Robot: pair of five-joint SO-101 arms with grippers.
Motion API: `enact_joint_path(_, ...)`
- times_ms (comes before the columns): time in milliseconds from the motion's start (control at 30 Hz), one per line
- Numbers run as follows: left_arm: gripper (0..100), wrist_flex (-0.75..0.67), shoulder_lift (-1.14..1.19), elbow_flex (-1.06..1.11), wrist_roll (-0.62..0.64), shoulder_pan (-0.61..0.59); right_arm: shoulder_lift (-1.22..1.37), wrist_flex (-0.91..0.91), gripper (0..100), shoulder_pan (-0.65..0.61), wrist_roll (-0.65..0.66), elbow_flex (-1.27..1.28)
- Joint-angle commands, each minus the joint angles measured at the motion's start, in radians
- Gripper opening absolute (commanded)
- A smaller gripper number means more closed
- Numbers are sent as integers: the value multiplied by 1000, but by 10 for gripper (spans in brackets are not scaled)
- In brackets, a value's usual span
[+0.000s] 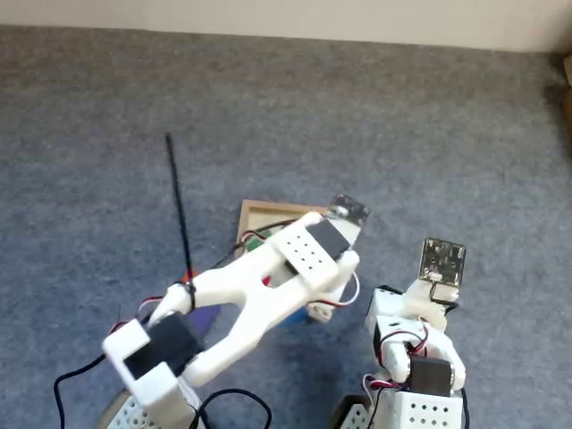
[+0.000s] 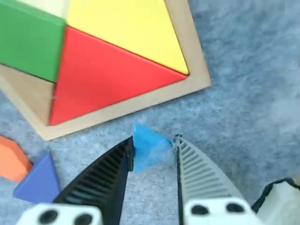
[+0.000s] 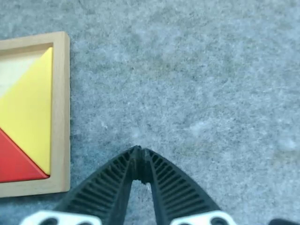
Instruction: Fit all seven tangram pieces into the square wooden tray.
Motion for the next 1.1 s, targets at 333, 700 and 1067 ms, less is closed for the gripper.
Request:
enact_joint_path(333, 53, -123, -131, -21, -371, -277, -12, -19, 6, 12, 8, 99)
enact_joint_path(700, 53, -284, -128, -13, -1099, -363, -12, -19, 6, 12, 6, 99)
enact_joint_path(1067, 53, -288, -128, -19, -1304, -358, -12, -19, 6, 12, 6, 99)
